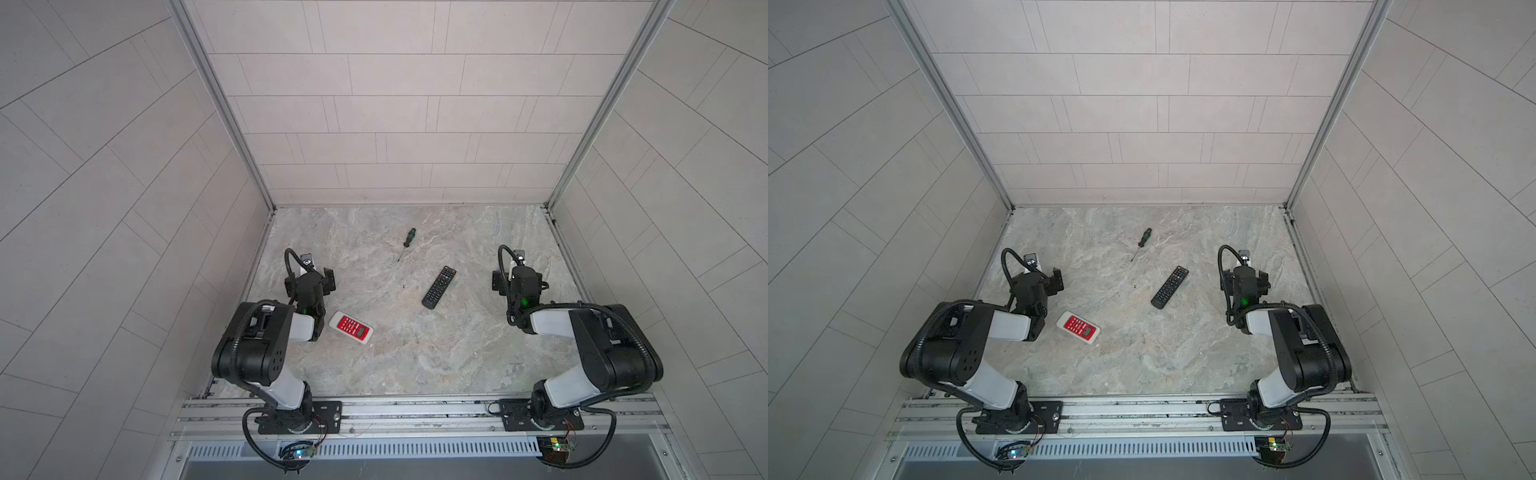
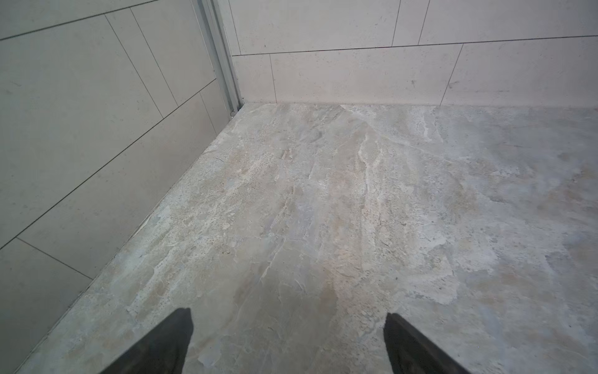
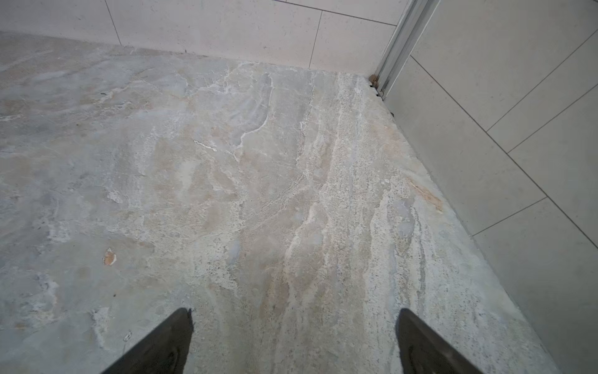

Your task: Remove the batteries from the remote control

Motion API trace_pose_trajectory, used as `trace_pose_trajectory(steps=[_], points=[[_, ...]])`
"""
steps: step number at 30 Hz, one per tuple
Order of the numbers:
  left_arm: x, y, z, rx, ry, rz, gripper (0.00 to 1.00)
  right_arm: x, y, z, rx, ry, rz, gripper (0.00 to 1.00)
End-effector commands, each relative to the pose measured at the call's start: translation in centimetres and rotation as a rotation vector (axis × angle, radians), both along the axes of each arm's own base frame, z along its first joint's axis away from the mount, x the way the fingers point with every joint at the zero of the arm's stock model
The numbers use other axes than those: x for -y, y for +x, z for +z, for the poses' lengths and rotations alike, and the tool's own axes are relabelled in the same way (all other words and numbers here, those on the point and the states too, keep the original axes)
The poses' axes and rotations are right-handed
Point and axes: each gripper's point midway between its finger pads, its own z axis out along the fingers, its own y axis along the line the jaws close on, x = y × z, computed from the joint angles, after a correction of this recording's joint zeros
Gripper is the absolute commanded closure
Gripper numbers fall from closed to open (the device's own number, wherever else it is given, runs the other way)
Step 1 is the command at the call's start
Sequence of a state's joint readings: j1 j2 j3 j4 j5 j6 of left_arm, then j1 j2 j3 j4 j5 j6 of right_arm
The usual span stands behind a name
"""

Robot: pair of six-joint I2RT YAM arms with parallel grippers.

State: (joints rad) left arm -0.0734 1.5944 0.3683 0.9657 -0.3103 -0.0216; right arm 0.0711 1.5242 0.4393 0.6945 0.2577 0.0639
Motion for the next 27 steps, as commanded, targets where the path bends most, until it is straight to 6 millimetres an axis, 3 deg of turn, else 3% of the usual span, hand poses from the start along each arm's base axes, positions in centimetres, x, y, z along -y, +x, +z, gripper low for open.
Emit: trace_pose_trajectory(steps=[1,16,18,20,23,25,27], points=[[0.1,0.3,0.5,0.015,-0.003,-0.001,0.0,0.2,0.1,0.8,0.026,-0.004,-0.017,0.0],[0.7,0.5,0.7,0.012,0.001,-0.04,0.0,0.2,0.1,0.9,0.03,-0.003,-0.017,0.0],[2.1,0.6,1.3,0.01,0.014,-0.119,0.0,0.2,-0.3,1.8,0.051,-0.015,-0.022,0.0],[3.0,0.7,2.5,-0.018,0.03,-0.16,0.0,0.3,-0.4,4.1,0.025,-0.012,-0.041,0.0],[5.3,1.4,5.9,-0.112,0.03,-0.241,0.01,0.4,-0.5,7.2,-0.035,0.047,-0.074,0.0],[7.9,1.7,8.0,-0.156,-0.021,-0.298,0.01,-1.1,-0.9,7.7,-0.102,0.093,-0.002,0.0],[13.1,1.7,9.3,-0.209,-0.056,-0.42,0.01,-1.1,-2.2,7.8,-0.154,0.149,-0.04,0.0]])
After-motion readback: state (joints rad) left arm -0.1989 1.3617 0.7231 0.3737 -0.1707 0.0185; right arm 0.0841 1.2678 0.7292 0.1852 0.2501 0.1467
